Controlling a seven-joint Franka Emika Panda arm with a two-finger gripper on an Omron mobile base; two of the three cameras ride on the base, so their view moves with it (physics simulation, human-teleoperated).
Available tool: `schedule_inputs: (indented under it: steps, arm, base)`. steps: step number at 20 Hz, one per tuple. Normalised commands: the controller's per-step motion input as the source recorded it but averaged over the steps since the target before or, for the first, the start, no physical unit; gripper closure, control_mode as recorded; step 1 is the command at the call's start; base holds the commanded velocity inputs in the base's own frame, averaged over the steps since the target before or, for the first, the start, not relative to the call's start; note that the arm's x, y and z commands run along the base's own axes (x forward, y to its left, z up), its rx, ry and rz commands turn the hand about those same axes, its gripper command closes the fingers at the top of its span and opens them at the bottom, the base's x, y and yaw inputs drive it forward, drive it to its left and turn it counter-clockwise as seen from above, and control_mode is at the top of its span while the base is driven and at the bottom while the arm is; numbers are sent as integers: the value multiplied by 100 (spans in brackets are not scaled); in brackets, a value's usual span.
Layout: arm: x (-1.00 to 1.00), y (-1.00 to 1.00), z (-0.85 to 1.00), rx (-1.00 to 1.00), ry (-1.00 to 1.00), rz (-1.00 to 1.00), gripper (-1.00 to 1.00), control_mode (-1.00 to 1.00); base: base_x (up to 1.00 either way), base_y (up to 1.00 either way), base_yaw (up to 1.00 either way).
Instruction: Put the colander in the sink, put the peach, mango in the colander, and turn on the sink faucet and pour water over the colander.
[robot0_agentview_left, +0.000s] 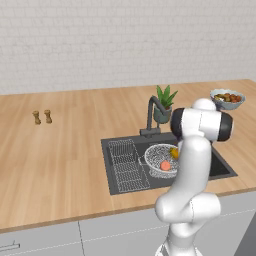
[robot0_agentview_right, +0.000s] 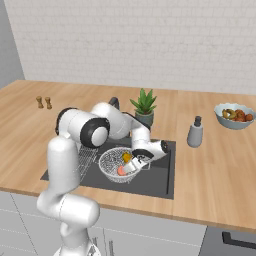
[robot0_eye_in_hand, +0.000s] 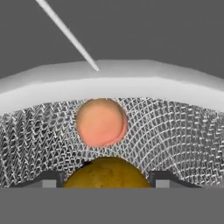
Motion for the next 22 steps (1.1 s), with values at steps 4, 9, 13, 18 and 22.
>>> schedule_inputs:
  steps: [4,9,13,18,22]
  arm:
    - [25,11,-49,0,0,-8,100,-100]
    - [18,19,-43,0,0,-8,100,-100]
    - [0,19,-8,0,-9,-8,-100,-100]
    - [-10,14,0,0,-13,-16,-100,-100]
    - [-11,17,19,1,-8,-21,-100,-100]
  base:
    - [0,0,0]
    - [0,0,0]
    - [0,0,0]
    - [0,0,0]
    - [0,0,0]
